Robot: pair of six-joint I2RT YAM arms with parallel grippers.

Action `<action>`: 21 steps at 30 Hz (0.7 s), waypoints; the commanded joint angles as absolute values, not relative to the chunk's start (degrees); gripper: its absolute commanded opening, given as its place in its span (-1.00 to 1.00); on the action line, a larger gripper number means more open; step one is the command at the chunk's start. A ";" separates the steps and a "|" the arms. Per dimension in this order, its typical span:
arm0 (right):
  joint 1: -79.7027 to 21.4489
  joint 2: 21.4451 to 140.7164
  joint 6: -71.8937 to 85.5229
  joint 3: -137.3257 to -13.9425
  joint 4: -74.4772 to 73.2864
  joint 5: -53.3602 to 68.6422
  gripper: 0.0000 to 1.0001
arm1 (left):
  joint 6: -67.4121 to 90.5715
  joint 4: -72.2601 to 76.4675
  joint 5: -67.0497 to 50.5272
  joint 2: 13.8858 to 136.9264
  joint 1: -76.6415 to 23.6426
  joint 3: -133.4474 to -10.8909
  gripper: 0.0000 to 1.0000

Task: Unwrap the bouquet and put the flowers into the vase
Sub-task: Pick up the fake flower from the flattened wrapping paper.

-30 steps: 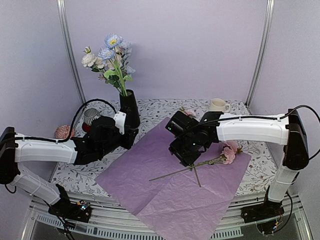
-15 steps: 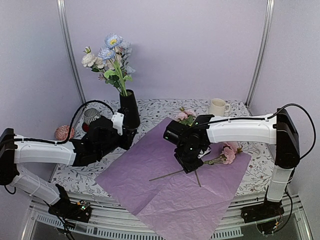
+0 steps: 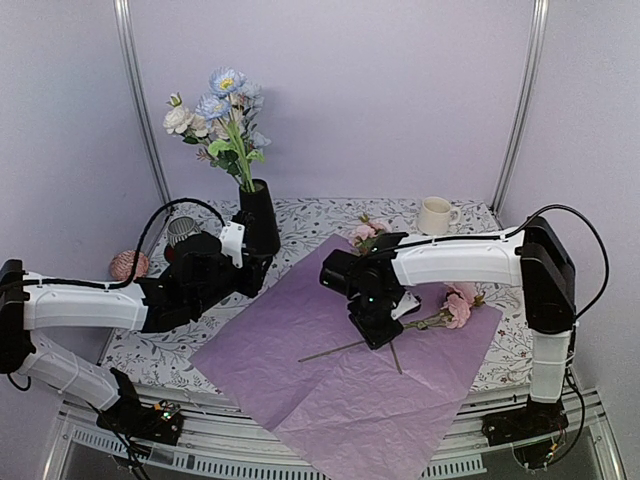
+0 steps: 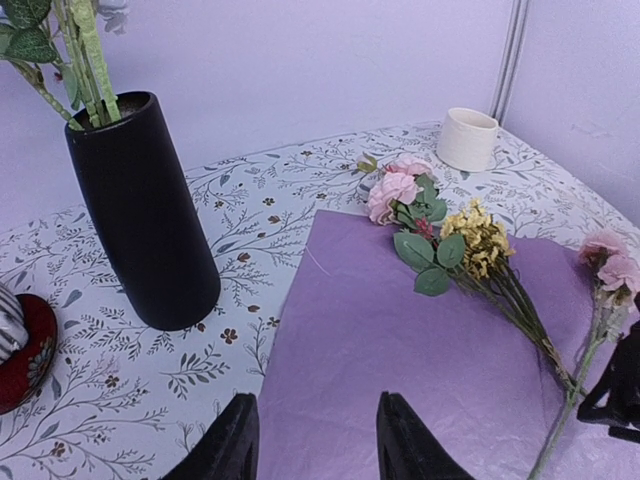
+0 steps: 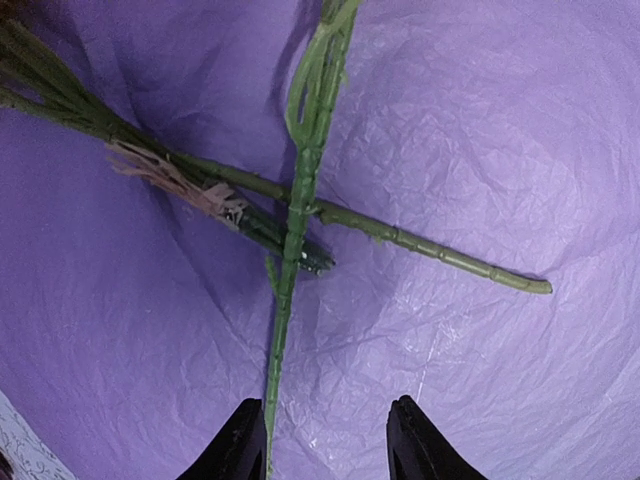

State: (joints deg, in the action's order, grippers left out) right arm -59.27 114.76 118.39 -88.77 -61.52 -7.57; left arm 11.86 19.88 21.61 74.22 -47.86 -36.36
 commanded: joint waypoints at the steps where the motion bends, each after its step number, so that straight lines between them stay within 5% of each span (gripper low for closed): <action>1: -57.75 117.45 123.57 -89.79 -62.85 -8.79 -0.15 | 11.78 20.70 21.45 73.47 -47.19 -35.77 -0.15; 21: -54.66 124.53 119.81 -91.58 -61.61 -6.33 -0.36 | 10.99 20.64 21.59 74.00 -47.03 -36.12 -0.14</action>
State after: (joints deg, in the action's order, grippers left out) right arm -54.68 121.82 118.74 -90.54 -61.19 -6.92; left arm 11.81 19.88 21.52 74.19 -47.81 -36.36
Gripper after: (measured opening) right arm 0.355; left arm 0.429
